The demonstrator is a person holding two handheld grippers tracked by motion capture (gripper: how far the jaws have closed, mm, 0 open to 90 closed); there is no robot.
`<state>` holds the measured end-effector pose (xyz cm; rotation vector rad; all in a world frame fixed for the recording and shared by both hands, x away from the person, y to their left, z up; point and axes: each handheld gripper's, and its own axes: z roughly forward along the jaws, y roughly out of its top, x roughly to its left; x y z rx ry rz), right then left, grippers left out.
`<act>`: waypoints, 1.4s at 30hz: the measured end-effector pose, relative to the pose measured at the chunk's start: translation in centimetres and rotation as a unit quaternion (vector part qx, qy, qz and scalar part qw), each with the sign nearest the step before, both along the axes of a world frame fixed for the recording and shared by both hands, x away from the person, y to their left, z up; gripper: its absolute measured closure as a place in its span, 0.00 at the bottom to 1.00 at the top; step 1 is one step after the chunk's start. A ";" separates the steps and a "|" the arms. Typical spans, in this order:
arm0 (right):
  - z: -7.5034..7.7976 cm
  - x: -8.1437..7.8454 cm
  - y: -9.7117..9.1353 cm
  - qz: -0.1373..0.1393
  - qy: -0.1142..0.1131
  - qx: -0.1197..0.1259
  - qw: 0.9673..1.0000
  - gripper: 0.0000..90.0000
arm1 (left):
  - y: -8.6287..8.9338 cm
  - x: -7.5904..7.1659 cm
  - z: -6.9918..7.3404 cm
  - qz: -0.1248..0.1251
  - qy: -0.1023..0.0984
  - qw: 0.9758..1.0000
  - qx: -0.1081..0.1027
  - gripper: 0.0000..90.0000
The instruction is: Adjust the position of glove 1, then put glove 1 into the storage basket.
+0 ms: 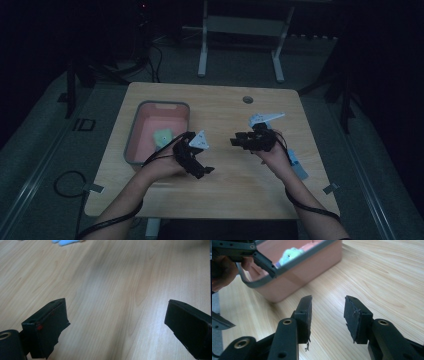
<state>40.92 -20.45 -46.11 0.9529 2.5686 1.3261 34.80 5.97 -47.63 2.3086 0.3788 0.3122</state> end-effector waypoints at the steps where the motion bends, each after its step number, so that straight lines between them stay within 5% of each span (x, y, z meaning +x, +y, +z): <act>1: -0.1 -0.1 -0.4 -0.003 0.000 0.001 1.000 0.64 | -0.2 -0.2 -0.2 0.000 -0.003 1.000 0.000 0.06; 14: -1.3 -1.0 -5.3 -0.032 -0.009 -0.016 0.999 0.63 | -2.9 -1.7 -2.9 0.005 0.004 1.000 -0.004 0.06; 17: -1.8 -1.0 -6.3 -0.040 -0.011 -0.025 0.999 0.62 | -3.0 -1.9 -3.5 0.007 0.021 1.000 -0.006 0.06; 21: -2.5 -1.0 -7.6 -0.055 -0.018 -0.042 0.997 0.60 | -2.9 -2.5 -4.5 0.010 0.016 1.000 0.004 0.06; 30: -2.9 -0.5 -10.1 -0.083 -0.035 -0.063 0.994 0.61 | -2.9 -3.5 -6.3 0.023 0.026 0.999 -0.008 0.06; 31: -2.8 -0.2 -10.6 -0.088 -0.038 -0.065 0.993 0.62 | -2.7 -3.5 -6.5 0.018 0.042 0.999 -0.016 0.06; 33: -2.7 -0.1 -10.8 -0.090 -0.039 -0.064 0.993 0.62 | -2.6 -3.6 -6.6 0.022 0.039 0.999 -0.019 0.06; 34: -2.6 0.1 -10.9 -0.094 -0.040 -0.066 0.993 0.62 | -2.4 -3.8 -6.6 0.021 0.020 0.999 -0.018 0.06; 42: -2.2 2.7 -11.7 -0.110 -0.054 -0.078 0.989 0.62 | -2.3 -4.3 -7.3 0.032 0.022 0.999 -0.033 0.06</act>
